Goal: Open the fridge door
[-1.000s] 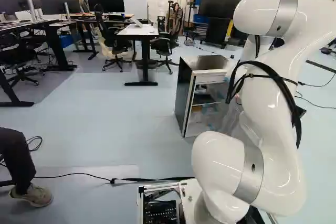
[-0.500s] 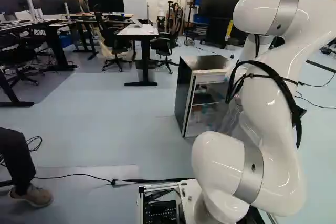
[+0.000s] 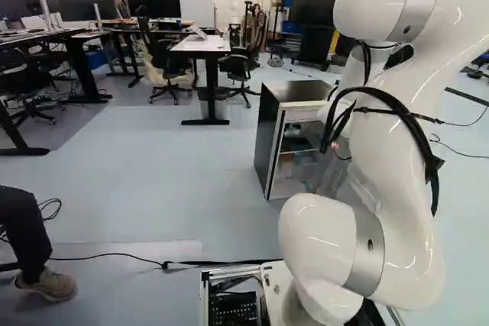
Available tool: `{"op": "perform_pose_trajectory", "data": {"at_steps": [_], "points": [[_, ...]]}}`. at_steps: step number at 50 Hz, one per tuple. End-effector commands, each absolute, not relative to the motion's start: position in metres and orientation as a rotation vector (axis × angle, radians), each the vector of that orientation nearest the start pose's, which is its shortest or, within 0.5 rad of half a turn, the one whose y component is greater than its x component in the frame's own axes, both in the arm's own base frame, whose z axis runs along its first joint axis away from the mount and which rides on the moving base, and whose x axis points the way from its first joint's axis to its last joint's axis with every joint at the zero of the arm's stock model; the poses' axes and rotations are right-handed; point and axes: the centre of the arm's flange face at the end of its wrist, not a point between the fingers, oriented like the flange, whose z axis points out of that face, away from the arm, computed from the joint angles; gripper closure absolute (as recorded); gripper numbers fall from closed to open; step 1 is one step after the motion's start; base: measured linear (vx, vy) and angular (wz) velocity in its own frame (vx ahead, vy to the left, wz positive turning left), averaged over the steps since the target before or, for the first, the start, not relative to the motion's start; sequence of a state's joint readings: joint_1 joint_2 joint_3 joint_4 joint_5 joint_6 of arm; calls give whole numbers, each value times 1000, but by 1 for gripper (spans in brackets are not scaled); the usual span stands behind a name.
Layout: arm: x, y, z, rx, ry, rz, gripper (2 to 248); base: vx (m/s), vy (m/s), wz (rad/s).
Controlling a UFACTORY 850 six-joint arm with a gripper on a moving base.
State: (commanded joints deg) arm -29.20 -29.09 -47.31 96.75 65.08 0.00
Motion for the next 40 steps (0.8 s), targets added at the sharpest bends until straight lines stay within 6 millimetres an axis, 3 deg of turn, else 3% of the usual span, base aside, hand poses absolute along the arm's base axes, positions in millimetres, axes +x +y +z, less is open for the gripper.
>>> {"op": "perform_pose_trajectory", "data": {"at_steps": [40], "points": [[343,-215,312,1161,-1794,1031,3,0,0,0]]}}
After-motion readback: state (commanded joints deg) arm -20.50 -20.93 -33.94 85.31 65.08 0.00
